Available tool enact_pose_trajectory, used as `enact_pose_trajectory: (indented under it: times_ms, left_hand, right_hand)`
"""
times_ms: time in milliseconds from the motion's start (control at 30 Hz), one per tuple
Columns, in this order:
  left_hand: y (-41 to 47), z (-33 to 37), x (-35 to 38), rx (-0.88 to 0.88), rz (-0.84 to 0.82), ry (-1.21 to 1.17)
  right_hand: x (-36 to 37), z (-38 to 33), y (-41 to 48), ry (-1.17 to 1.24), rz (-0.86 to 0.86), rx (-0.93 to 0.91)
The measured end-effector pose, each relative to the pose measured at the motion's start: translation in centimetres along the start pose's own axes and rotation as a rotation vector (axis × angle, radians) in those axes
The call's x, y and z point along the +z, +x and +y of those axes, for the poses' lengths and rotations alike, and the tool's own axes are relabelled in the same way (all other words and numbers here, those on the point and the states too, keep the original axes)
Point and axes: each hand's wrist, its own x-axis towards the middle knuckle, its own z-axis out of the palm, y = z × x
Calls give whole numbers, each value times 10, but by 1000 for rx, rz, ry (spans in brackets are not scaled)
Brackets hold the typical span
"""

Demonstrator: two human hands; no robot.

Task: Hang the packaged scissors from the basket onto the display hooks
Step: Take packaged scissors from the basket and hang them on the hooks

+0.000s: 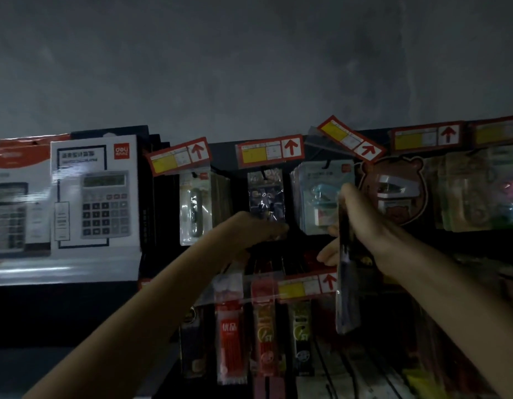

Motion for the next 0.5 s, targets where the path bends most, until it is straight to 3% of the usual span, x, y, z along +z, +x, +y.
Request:
enact_pose_trajectory:
  times_ms: [200,367,500]
  left_hand:
    - [-40,-15,-15,194,61,-254]
    - [-55,-26,-15,204,-58,-408]
    - [-56,-36,-13,253,-37,-486]
  right_hand:
    - [14,-4,-4,-100,44,-22]
    - [30,-2,-9,-87,52,-99]
    - [38,5,-8,-112,24,-214]
